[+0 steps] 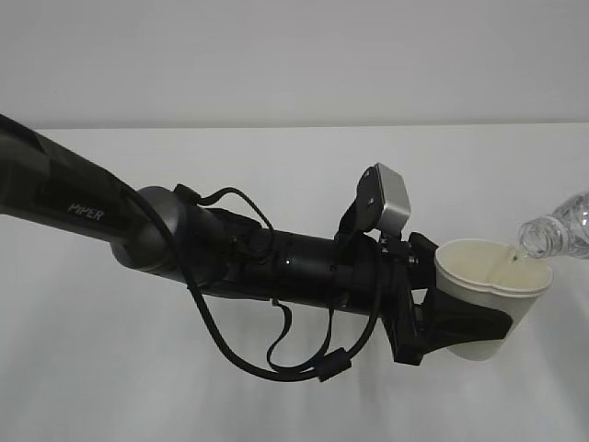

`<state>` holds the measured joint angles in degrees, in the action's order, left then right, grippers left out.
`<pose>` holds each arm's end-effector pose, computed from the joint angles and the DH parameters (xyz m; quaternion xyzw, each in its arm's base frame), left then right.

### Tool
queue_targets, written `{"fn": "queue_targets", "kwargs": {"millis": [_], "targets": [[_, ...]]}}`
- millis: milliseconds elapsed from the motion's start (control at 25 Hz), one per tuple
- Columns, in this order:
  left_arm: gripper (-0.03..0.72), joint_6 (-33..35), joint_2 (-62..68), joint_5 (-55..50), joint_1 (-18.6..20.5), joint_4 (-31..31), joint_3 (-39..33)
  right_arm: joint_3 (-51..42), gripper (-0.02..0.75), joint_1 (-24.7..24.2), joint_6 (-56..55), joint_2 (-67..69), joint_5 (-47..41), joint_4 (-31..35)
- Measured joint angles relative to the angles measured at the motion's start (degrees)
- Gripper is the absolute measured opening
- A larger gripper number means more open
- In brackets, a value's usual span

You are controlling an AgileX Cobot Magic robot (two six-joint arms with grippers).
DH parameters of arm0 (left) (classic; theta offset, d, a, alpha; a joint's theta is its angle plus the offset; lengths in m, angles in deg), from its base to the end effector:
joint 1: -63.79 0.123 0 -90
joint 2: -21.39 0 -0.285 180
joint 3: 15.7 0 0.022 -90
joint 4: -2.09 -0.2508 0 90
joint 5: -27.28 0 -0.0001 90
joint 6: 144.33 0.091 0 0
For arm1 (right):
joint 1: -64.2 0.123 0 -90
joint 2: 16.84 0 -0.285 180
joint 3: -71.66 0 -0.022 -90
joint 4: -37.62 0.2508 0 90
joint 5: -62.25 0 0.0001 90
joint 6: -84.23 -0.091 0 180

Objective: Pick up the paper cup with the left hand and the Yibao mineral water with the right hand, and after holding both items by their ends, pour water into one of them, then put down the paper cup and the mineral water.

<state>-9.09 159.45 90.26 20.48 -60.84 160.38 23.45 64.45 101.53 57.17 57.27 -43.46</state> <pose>0.2695 -0.3532 0.1195 0.5027 0.5490 -0.5386 0.3948 0.2215 -0.0069 0.2325 -0.6523 0.5881 -0.3848 0.2840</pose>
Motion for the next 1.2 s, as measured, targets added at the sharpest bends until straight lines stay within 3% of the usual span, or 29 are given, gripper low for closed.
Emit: {"fn": "queue_targets", "kwargs": {"millis": [1200], "targets": [[0.461,-0.1,0.0,0.0,0.0,-0.4,0.0,0.0,0.455,0.0,0.0,0.0,-0.1,-0.9]]}}
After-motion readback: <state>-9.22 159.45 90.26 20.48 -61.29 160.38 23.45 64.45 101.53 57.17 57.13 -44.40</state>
